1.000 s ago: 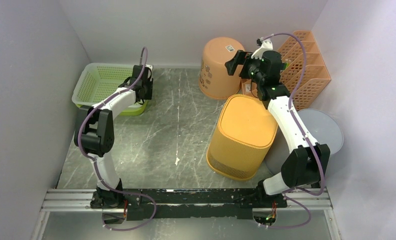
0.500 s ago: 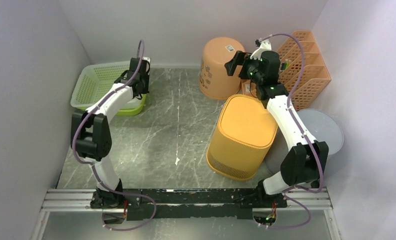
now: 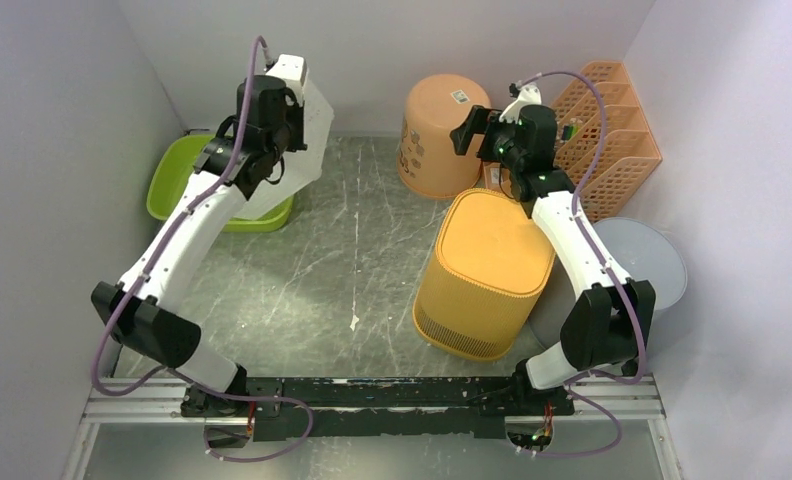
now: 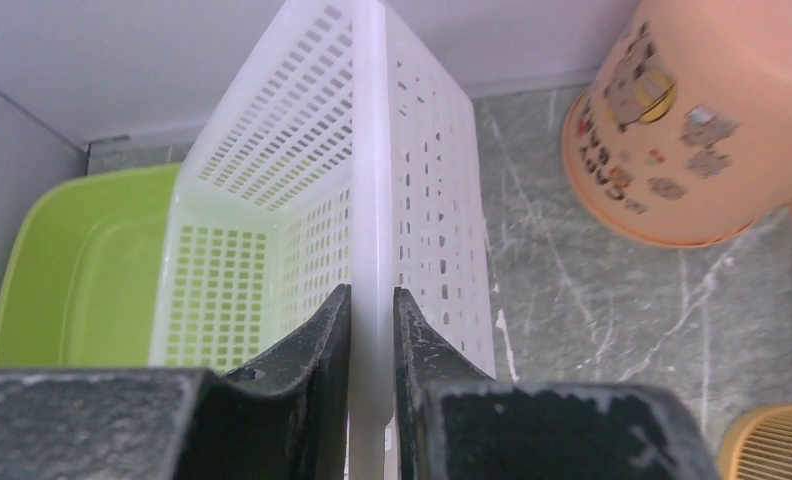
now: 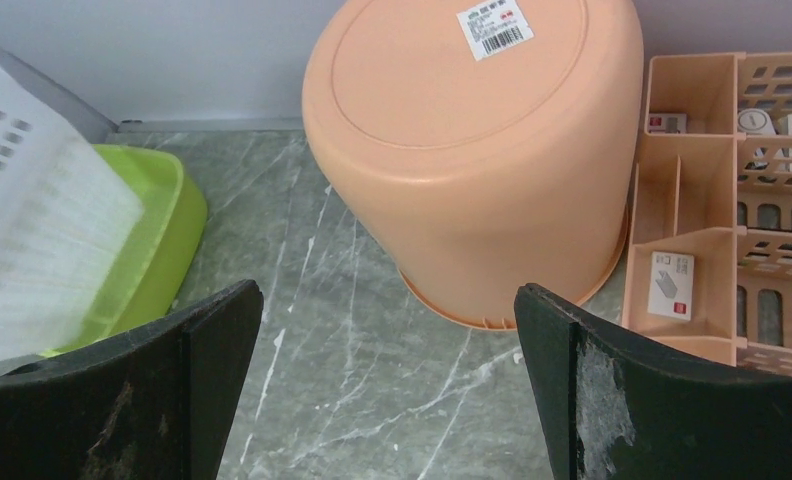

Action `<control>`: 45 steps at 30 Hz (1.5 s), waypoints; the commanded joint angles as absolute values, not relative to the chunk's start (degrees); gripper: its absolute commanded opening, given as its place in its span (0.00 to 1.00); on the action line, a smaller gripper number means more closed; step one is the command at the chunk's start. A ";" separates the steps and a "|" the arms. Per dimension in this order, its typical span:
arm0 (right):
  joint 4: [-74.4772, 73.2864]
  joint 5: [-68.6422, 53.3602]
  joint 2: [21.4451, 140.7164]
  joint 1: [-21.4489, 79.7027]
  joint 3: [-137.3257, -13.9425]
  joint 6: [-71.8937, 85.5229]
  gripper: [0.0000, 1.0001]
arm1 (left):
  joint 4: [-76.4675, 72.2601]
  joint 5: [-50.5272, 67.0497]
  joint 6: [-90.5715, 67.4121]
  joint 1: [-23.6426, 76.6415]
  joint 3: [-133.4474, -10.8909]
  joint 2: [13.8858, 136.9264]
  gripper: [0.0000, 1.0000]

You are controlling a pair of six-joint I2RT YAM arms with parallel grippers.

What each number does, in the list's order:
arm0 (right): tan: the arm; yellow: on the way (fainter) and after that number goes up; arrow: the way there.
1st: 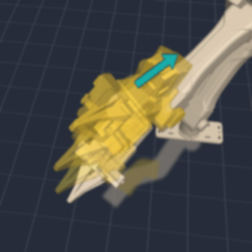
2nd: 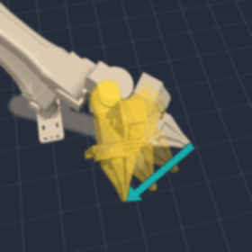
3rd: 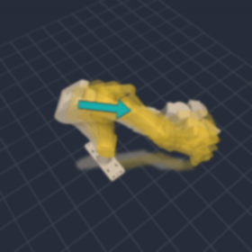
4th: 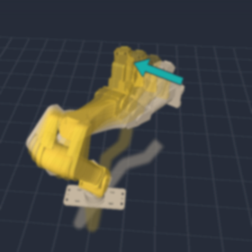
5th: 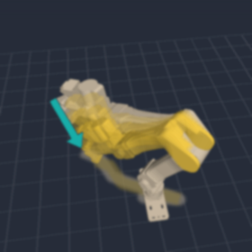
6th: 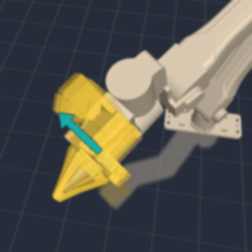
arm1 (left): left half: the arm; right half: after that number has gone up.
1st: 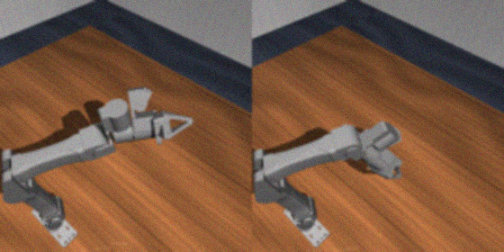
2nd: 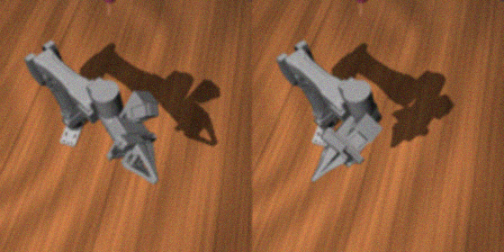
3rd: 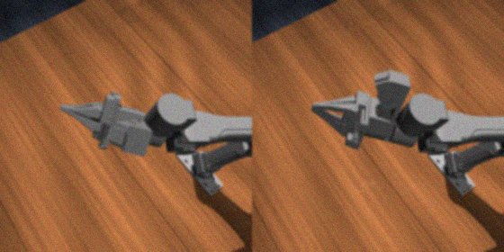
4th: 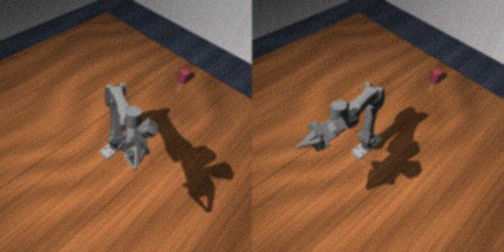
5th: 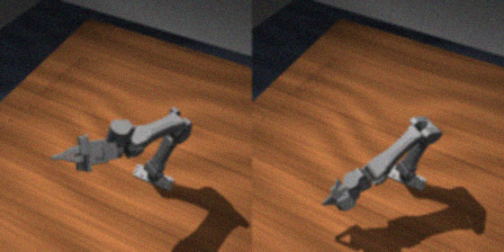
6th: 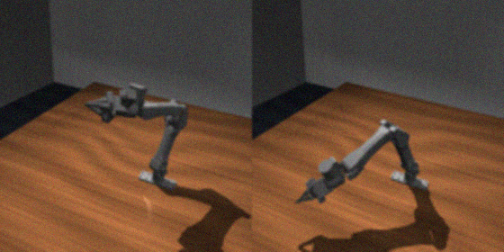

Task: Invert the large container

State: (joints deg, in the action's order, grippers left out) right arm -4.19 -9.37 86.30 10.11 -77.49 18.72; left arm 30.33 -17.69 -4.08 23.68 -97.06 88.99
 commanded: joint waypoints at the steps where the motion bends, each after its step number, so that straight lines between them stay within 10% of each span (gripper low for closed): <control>1: -3.36 -7.99 84.96 10.11 -76.16 18.09 1.00 | 30.67 -18.94 -3.43 25.34 -101.70 83.22 0.07; 18: -4.07 -6.84 83.20 9.36 -75.51 18.01 1.00 | -11.53 14.67 -35.83 25.38 -63.88 60.53 0.07; 27: -4.40 -6.17 83.08 9.29 -75.74 17.40 1.00 | -40.39 14.37 -55.88 25.33 -44.69 56.74 0.07; 45: -3.28 -7.29 84.70 9.04 -75.67 17.74 1.00 | -3.95 -8.54 -49.95 21.86 -33.96 43.99 0.07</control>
